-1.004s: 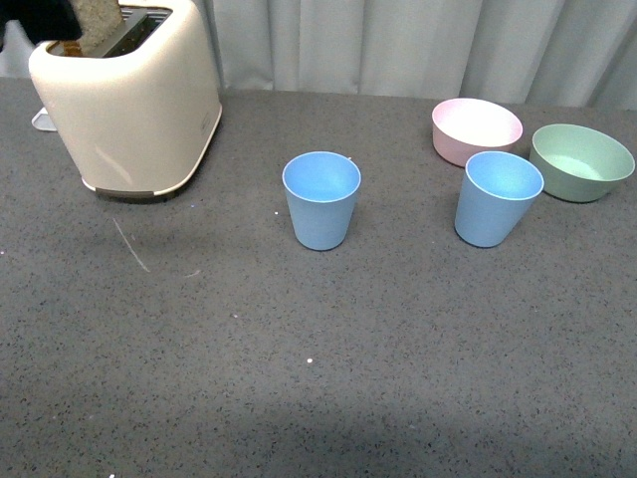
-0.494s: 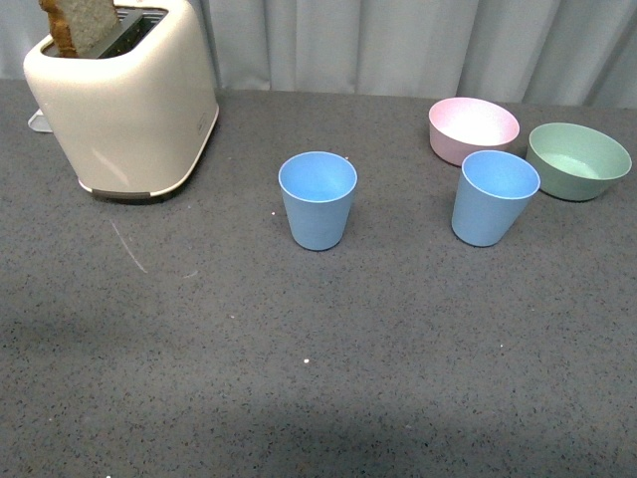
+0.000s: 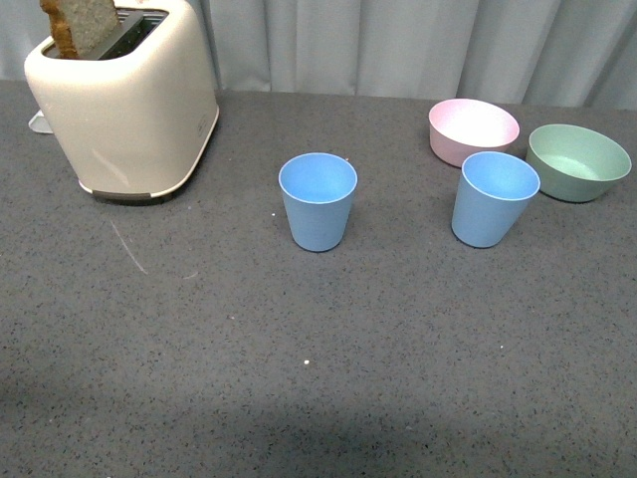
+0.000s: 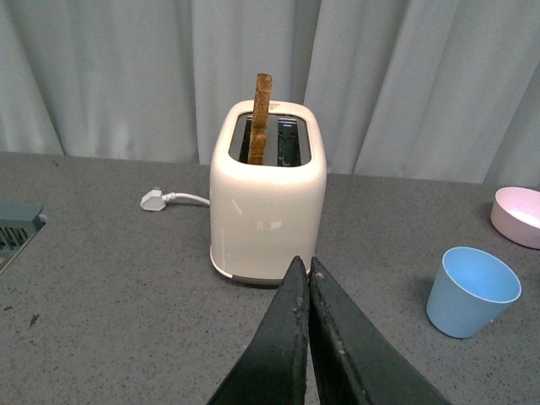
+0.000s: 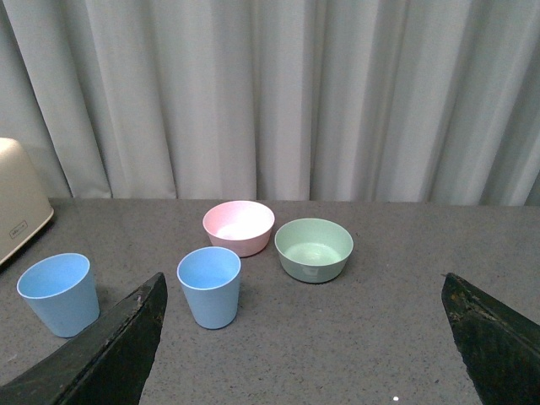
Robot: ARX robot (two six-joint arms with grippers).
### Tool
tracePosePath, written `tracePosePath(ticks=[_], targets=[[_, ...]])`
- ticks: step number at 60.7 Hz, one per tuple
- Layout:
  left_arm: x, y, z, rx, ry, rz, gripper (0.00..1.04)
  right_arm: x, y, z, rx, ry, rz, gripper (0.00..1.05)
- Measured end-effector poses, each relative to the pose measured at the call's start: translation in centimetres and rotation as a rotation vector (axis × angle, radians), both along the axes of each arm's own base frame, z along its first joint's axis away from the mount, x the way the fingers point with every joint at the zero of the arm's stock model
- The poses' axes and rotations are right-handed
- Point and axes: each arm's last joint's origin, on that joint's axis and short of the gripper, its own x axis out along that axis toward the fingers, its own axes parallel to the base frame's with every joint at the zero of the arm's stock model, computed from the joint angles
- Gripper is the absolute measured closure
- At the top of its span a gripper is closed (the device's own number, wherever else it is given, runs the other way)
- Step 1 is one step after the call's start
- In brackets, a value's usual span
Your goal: Stack blue cups with both arms
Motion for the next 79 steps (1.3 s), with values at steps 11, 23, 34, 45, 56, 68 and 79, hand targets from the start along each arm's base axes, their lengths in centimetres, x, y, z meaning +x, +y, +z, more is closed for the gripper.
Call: tracePosePath(ticks=[11,23,34,45,56,68,79], targets=[[-0.9,0.0,0.4,0.000,-0.014,0.000,1.01,0.0,0.0,0.0,0.000,0.000,0.000,0.10],[-1.8,0.0,0.8,0.000,-0.024,0.001,1.01,0.0,0.0,0.0,0.000,0.000,0.000,0.10],[-2.5,0.0,1.0,0.000,-0.032,0.001,1.01,0.0,0.0,0.0,0.000,0.000,0.000,0.10],[-3.1,0.0,1.1,0.000,-0.034,0.001,1.01,0.0,0.0,0.0,0.000,0.000,0.000,0.10],[-3.6,0.0,1.1,0.000,-0.035,0.001,1.01,0.0,0.0,0.0,0.000,0.000,0.000,0.10],[-4.0,0.0,1.0,0.000,-0.035,0.000,1.01,0.0,0.0,0.0,0.000,0.000,0.000,0.10],[-4.4,0.0,1.0,0.000,-0.036,0.001,1.01,0.0,0.0,0.0,0.000,0.000,0.000,0.10]])
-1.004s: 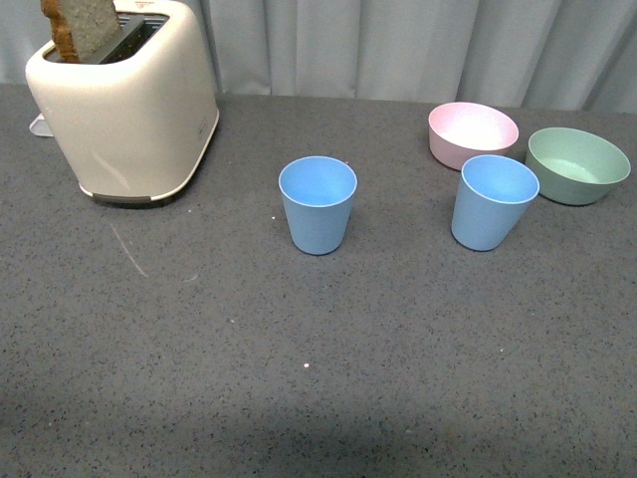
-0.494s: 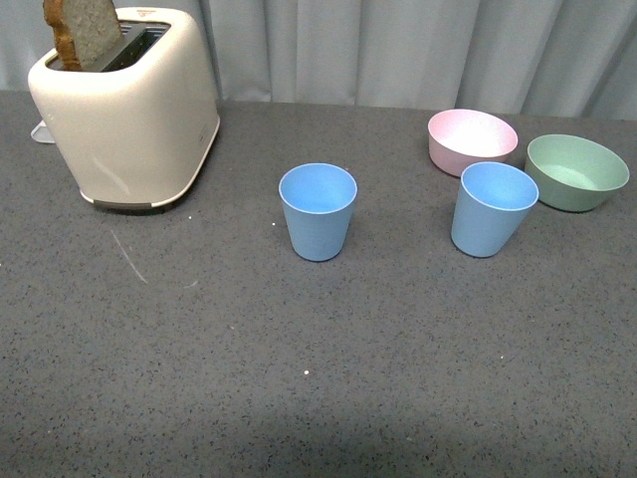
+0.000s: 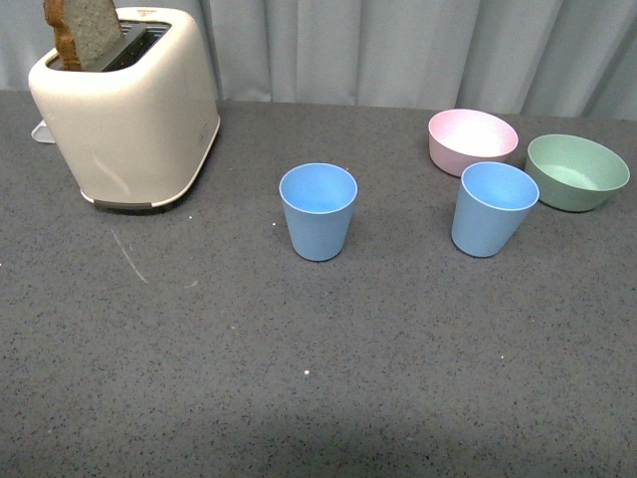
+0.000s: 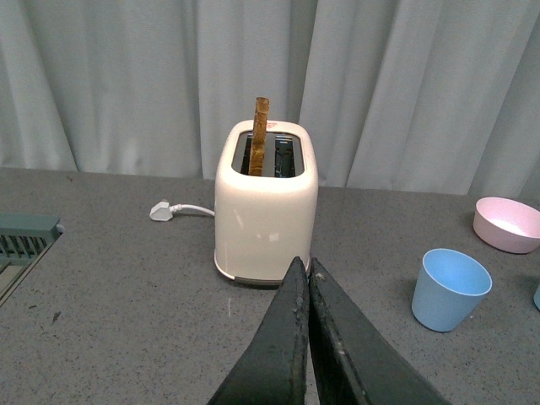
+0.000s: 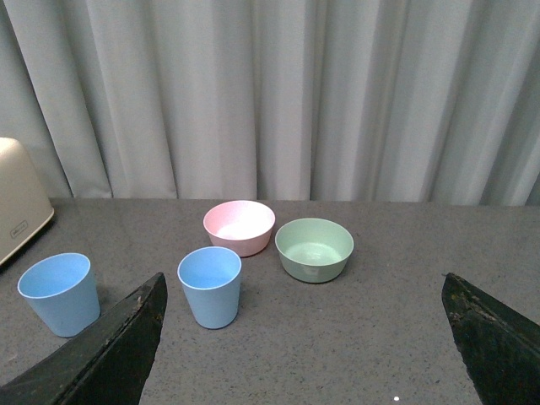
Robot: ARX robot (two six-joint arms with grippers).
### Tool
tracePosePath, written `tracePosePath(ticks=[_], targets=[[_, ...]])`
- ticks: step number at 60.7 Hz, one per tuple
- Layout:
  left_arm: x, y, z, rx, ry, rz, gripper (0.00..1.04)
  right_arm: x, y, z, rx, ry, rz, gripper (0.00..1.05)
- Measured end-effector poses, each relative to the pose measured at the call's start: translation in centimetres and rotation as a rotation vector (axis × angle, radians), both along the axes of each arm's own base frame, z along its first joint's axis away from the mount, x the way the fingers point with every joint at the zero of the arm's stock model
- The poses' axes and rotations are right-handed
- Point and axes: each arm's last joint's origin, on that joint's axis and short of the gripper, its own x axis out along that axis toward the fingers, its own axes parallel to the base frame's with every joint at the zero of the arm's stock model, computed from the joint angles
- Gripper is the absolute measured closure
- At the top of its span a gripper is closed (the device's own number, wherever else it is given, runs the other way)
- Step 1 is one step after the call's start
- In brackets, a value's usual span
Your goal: Stack blue cups with both arms
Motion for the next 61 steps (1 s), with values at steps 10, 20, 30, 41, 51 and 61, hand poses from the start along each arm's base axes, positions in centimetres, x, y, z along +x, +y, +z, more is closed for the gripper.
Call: tracePosePath(ticks=[10,20,30,41,51,61], targets=[[-1.0,0.0,-0.3,0.000,0.005,-0.001,1.01,0.0,0.0,0.0,0.000,0.000,0.000,0.10],[-1.0,0.0,-0.3,0.000,0.007,-0.001,0.86,0.0,0.0,0.0,0.000,0.000,0.000,0.10],[-1.0,0.0,-0.3,0.000,0.006,-0.001,0.56,0.0,0.0,0.0,0.000,0.000,0.000,0.10],[-1.0,0.0,-0.3,0.000,0.006,-0.001,0.24,0.1,0.0,-0.1,-0.060,0.015,-0.052,0.10],[-1.0,0.0,-0.3,0.001,0.006,-0.001,0.07,2.6,-0.7,1.0,-0.117,0.159,-0.028,0.10],[-1.0,0.0,-0.3,0.002,0.006,0.000,0.07,8.6,-0.8,2.0,-0.081,0.292,0.010,0.10]])
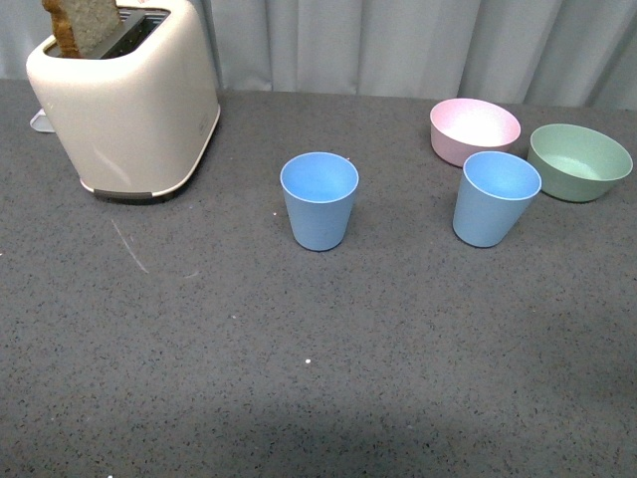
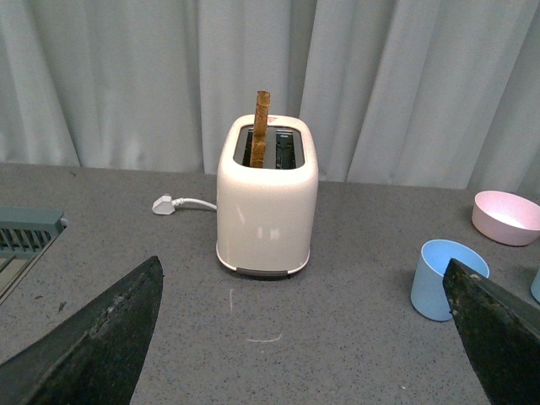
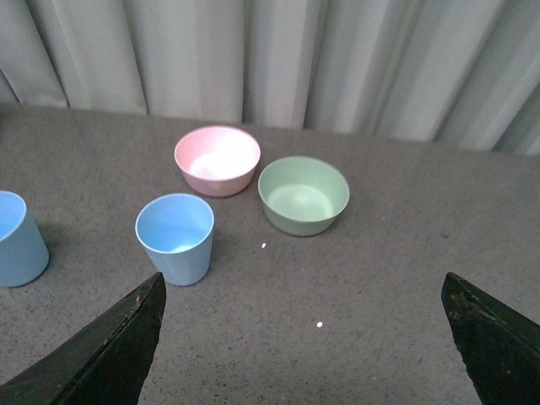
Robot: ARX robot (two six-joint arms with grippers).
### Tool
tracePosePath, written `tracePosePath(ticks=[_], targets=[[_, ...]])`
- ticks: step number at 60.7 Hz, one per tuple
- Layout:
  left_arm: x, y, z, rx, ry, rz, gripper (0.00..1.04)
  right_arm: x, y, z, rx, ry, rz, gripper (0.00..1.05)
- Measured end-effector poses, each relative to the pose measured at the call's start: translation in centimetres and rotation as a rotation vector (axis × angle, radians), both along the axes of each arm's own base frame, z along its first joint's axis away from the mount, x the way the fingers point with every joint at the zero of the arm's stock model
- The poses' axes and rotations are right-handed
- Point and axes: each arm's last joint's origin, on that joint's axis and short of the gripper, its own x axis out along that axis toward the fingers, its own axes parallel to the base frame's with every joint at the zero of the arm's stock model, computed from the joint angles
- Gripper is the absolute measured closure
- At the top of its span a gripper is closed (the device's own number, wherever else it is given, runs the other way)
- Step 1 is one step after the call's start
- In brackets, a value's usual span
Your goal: Stack blue cups with both arms
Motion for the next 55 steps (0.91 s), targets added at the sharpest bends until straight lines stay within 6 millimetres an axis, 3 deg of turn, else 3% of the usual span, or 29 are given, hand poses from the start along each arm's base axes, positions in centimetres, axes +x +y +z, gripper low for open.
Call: tracePosePath(ticks=[9,31,42,55], targets=[[0.0,0.0,0.0,0.000,0.000,0.000,0.07,6.3,0.3,-1.7,0.099,0.282,0.009,0.10],[0.0,0.0,0.0,0.000,0.000,0.000,0.07,18.7,1.4,-4.1,0.242,0.610,-0.079,0.10],[0.0,0.0,0.0,0.000,0.000,0.000,0.07,21.4,2.6,-5.4,0.243,0.668,-0.099,0.10],[0.0,0.0,0.0,0.000,0.000,0.000,0.07,23.1,4.1,-7.4,0.248,0.736,-0.101,0.10]])
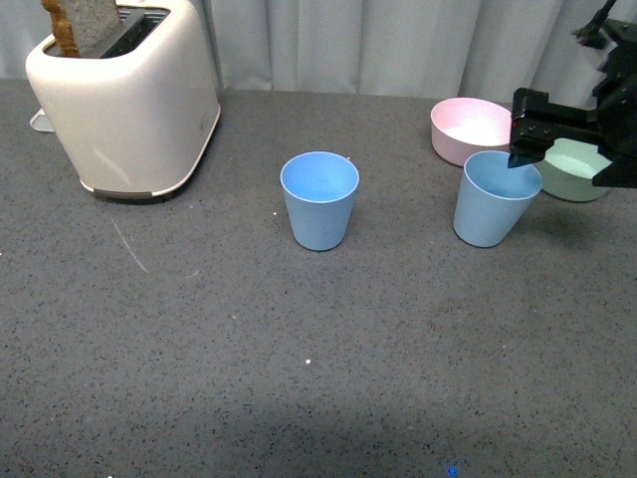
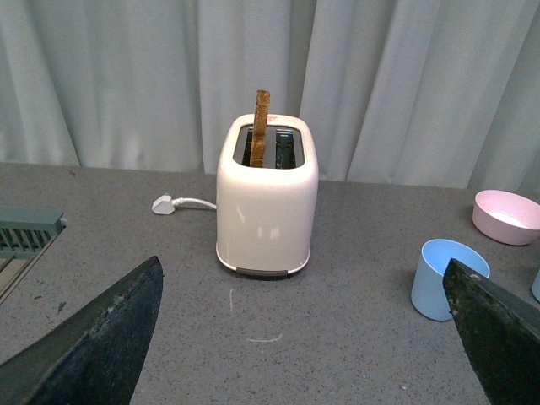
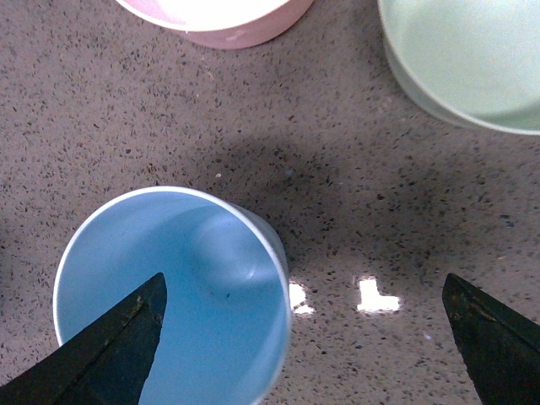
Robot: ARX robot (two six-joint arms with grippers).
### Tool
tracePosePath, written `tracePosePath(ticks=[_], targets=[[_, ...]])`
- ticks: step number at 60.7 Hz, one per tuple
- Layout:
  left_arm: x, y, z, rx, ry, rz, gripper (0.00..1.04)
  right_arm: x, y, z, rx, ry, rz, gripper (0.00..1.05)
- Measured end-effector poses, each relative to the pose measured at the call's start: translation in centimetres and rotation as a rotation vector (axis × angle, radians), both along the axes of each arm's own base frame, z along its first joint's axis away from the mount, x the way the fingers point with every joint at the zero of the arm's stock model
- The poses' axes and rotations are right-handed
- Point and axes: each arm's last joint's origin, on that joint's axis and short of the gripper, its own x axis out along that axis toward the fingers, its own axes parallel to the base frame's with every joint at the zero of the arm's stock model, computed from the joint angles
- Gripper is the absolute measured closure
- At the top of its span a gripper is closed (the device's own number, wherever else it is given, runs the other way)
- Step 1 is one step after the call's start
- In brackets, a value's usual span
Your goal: Stack blue cups with both arms
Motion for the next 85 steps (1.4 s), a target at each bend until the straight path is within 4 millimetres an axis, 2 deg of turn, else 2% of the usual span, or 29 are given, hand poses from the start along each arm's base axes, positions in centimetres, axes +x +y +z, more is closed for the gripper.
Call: tracePosePath(ticks=[10,20,25,27,33,44,58,66,76,85], targets=[[0.0,0.0,0.0,0.000,0.000,0.000,0.07,0.5,0.9,-1.5,-0.012,0.072,-0.015,0.42],[0.0,0.0,0.0,0.000,0.000,0.000,0.07,0.7,1.0,-1.7,-0.020,0.074,-0.021,0.67],[0.0,0.0,0.0,0.000,0.000,0.000,0.07,0.7,1.0,-1.7,-0.021,0.075,-0.023,0.81],[0.0,0.0,0.0,0.000,0.000,0.000,0.07,0.7,1.0,-1.7,-0.021,0.076,-0.024,0.90],[0.0,0.0,0.0,0.000,0.000,0.000,0.07,0.7,1.0,-1.7,-0.011,0.080,-0.020,1.03],[0.0,0.0,0.0,0.000,0.000,0.000,0.07,0.5,1.6,-0.6,0.047,0.063,0.016,1.04],[0.0,0.0,0.0,0.000,0.000,0.000,0.07,0.0,4.3,4.9,0.176,-0.041,0.120,1.04],[0.0,0.0,0.0,0.000,0.000,0.000,0.07,-0.2,7.5,7.2,0.229,-0.082,0.213,1.04],[0.0,0.0,0.0,0.000,0.000,0.000,0.07,-0.6,11.0,8.0,0.248,-0.083,0.287,1.04],[0.0,0.0,0.0,0.000,0.000,0.000,0.07,-0.4,12.8,7.8,0.244,-0.070,0.318,1.04]])
